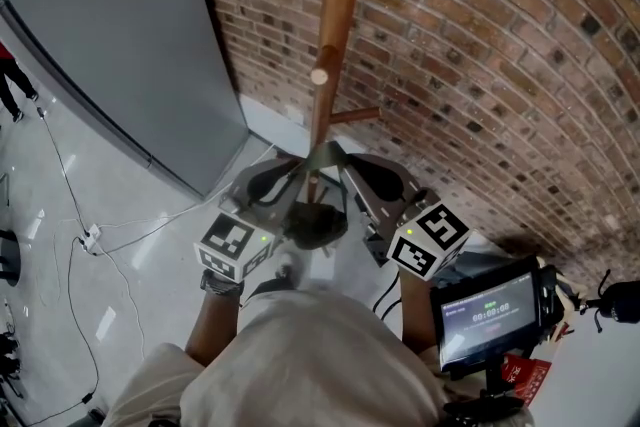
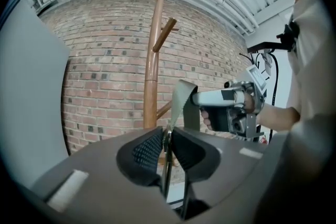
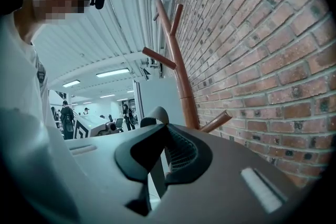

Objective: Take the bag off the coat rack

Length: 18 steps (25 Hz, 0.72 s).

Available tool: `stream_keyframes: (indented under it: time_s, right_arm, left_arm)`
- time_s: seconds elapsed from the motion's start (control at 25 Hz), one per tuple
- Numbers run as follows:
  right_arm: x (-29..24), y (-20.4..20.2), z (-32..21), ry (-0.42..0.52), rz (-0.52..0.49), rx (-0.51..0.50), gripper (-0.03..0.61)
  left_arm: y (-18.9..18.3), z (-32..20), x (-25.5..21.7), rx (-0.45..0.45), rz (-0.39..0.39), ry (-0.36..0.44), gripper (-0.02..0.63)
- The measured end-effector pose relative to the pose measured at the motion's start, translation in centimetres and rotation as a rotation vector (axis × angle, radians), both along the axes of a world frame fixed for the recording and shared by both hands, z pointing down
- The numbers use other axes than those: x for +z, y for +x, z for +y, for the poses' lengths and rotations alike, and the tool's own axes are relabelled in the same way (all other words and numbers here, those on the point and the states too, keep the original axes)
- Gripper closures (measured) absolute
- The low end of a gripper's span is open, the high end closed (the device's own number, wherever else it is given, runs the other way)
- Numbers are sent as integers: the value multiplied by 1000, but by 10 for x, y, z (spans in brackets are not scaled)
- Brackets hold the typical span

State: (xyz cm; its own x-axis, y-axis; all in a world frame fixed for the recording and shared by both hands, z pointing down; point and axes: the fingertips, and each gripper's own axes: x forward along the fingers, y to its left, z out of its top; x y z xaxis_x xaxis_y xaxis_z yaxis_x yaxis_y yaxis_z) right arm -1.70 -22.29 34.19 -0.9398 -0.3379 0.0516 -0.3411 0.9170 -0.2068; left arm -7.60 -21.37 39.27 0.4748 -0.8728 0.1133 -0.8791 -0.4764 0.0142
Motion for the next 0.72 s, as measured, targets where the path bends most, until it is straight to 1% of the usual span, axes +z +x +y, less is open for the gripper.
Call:
stream_keyframes:
  time_s: [0.24, 0.44, 0.56, 0.72]
  right_arm:
    - [-16, -4, 0, 30, -10, -14, 571]
    - [-28, -7, 1, 41, -29, -26, 571]
    - [-36, -7, 1, 50, -44, -25, 571]
    - [-42, -5, 1, 32, -59, -22, 571]
  left_arm:
    - [0, 2, -18, 6, -13, 38, 561]
    - [-5, 4, -34, -1, 9, 73, 561]
    - [-8, 3, -45, -4, 10, 96, 561]
    - [-9, 4, -53, 3, 14, 103, 563]
